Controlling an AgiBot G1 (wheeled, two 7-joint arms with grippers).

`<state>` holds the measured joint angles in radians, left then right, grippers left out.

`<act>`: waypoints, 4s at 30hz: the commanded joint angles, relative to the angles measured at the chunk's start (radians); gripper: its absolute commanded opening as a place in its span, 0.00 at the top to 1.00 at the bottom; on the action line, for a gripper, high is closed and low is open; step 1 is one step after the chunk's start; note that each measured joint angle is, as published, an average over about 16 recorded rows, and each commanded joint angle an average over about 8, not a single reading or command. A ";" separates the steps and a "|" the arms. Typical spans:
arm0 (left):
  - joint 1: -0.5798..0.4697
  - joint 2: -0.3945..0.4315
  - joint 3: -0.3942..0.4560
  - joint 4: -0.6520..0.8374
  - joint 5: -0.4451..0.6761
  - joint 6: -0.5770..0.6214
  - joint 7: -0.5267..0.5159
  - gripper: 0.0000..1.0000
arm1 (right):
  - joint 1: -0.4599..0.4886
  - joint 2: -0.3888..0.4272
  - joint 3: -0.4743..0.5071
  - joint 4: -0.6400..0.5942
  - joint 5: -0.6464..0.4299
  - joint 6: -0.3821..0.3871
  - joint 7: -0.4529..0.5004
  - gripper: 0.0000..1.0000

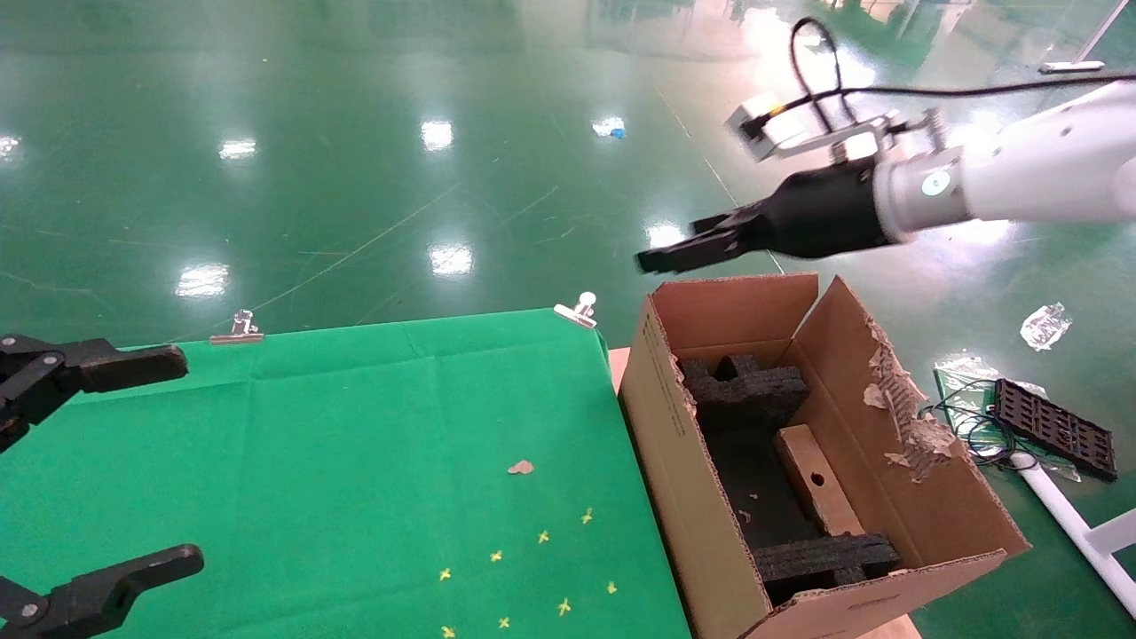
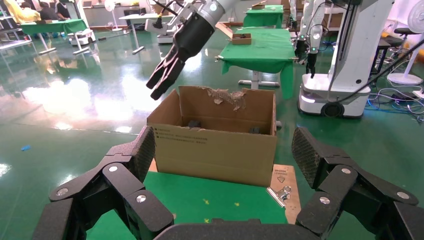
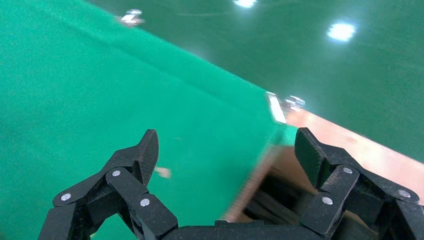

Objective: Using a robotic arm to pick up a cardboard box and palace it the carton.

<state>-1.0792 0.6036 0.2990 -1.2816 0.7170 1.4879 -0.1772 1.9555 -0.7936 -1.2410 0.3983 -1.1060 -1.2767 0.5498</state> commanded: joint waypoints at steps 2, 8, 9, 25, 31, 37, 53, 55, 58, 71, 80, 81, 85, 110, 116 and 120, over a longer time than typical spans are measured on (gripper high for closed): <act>0.000 0.000 0.000 0.000 0.000 0.000 0.000 0.00 | -0.057 0.012 0.062 0.058 0.024 -0.014 -0.024 0.00; 0.000 0.000 0.000 0.000 0.000 0.000 0.000 0.00 | -0.174 0.036 0.190 0.175 0.074 -0.043 -0.072 0.00; 0.000 0.000 0.001 0.000 0.000 0.000 0.000 0.00 | -0.194 0.040 0.212 0.195 0.083 -0.048 -0.080 0.00; 0.000 -0.001 0.001 0.000 -0.001 -0.001 0.001 0.00 | -0.521 0.108 0.569 0.524 0.222 -0.130 -0.214 0.00; 0.000 -0.001 0.002 0.000 -0.001 -0.001 0.001 0.00 | -0.645 0.134 0.704 0.649 0.275 -0.160 -0.265 0.00; 0.000 -0.001 0.002 0.000 -0.001 -0.001 0.001 0.00 | -0.769 0.159 0.839 0.773 0.328 -0.191 -0.316 0.00; 0.000 -0.001 0.002 0.000 -0.002 -0.001 0.001 0.00 | -0.915 0.189 0.998 0.918 0.392 -0.228 -0.370 0.00; 0.000 -0.001 0.002 0.000 -0.002 -0.001 0.001 0.00 | -0.910 0.189 0.993 0.913 0.390 -0.226 -0.369 0.00; 0.000 -0.001 0.002 0.000 -0.002 -0.001 0.001 0.00 | -0.904 0.187 0.986 0.907 0.387 -0.225 -0.367 0.00; 0.000 -0.001 0.002 0.000 -0.002 -0.001 0.001 0.00 | -0.888 0.184 0.969 0.892 0.379 -0.221 -0.364 0.00; 0.000 -0.001 0.002 0.000 -0.002 -0.001 0.001 0.00 | -0.884 0.183 0.964 0.888 0.377 -0.220 -0.363 0.00; 0.000 -0.001 0.002 0.000 -0.002 -0.001 0.001 0.00 | -0.884 0.183 0.964 0.888 0.376 -0.220 -0.363 0.00; 0.000 -0.001 0.002 0.000 -0.002 -0.001 0.001 0.00 | -0.882 0.183 0.963 0.887 0.376 -0.219 -0.362 0.00; 0.000 -0.001 0.002 0.000 -0.002 -0.001 0.001 0.00 | -0.880 0.182 0.960 0.885 0.375 -0.218 -0.362 0.00; 0.000 -0.001 0.002 0.000 -0.002 -0.001 0.001 0.00 | -0.880 0.182 0.960 0.884 0.375 -0.218 -0.362 0.00; 0.000 -0.001 0.002 0.000 -0.002 -0.001 0.001 0.00 | -0.880 0.182 0.960 0.884 0.375 -0.218 -0.362 0.00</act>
<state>-1.0795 0.6025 0.3013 -1.2812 0.7153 1.4868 -0.1760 1.0757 -0.6114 -0.2812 1.2825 -0.7311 -1.4950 0.1883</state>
